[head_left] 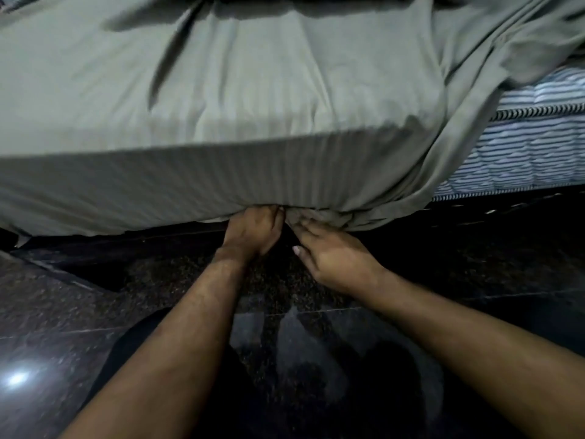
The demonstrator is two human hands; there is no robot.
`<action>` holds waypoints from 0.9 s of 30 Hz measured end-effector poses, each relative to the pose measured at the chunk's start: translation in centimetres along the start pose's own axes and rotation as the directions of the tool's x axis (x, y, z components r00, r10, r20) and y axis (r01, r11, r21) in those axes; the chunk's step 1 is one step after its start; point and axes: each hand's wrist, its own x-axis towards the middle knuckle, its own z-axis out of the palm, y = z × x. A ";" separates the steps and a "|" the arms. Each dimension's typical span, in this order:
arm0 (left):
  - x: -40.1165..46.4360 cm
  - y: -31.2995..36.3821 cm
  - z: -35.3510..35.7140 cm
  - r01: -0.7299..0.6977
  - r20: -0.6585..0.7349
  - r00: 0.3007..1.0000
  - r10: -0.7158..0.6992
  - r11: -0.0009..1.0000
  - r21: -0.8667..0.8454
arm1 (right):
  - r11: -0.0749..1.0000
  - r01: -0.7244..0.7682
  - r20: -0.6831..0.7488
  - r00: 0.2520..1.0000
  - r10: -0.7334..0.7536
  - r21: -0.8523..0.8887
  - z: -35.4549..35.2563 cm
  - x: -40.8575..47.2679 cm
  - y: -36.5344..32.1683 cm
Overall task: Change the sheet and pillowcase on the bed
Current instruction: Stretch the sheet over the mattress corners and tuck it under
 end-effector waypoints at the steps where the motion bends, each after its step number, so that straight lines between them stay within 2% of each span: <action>1: 0.1 0.1 -0.3 0.025 0.014 1.000 -0.024 1.000 -0.013 | 0.999 -0.041 0.026 0.999 0.040 0.028 0.1 -0.6 -0.1; 2: 0.0 0.2 -0.7 0.050 -0.015 0.999 -0.051 0.997 -0.051 | 0.995 -0.093 0.053 0.994 0.092 0.020 0.2 -0.8 0.0; 4: -0.5 0.7 -1.2 0.058 -0.065 0.996 -0.066 0.991 -0.119 | 0.988 -0.154 0.014 0.988 0.154 -0.023 0.6 -0.3 0.2; 8: -2.3 2.4 -2.0 0.118 -0.030 0.992 -0.120 0.990 -0.075 | 0.976 -0.215 -0.130 0.969 0.208 -0.036 0.8 2.5 0.7; 11: -4.1 2.3 -2.4 0.205 -0.085 0.974 -0.210 0.977 -0.064 | 0.948 -0.317 -0.163 0.935 0.315 0.017 0.9 4.9 1.9; 14: -5.1 0.8 -2.6 0.335 -0.074 0.934 -0.349 0.929 -0.158 | 0.951 -0.308 -0.118 0.945 0.307 0.008 1.5 5.7 2.0; 18: -4.5 -1.2 -1.7 0.246 -0.006 0.969 -0.248 0.963 -0.114 | 0.970 -0.238 0.055 0.969 0.241 -0.059 -0.1 5.6 2.1; 20: -4.0 -1.4 -1.8 0.298 -0.041 0.953 -0.301 0.952 -0.067 | 0.964 -0.268 0.113 0.958 0.265 0.008 -0.9 4.5 2.3; 22: -3.3 -1.0 -2.1 0.345 -0.057 0.936 -0.347 0.938 -0.042 | 0.968 -0.246 0.146 0.957 0.250 -0.048 -1.7 2.8 2.0; 24: -2.9 -0.6 -2.1 0.367 -0.007 0.930 -0.368 0.928 -0.058 | 0.975 -0.202 0.240 0.946 0.219 -0.096 -2.6 1.3 1.3; 25: -2.7 -0.5 -2.2 0.375 0.029 0.927 -0.374 0.925 -0.061 | 0.976 -0.199 0.250 0.944 0.216 -0.090 -3.0 0.5 1.0; 27: -2.5 -0.4 -2.4 0.381 0.063 0.922 -0.382 0.924 0.013 | 0.979 -0.198 0.165 0.965 0.202 -0.039 -3.7 -1.0 0.5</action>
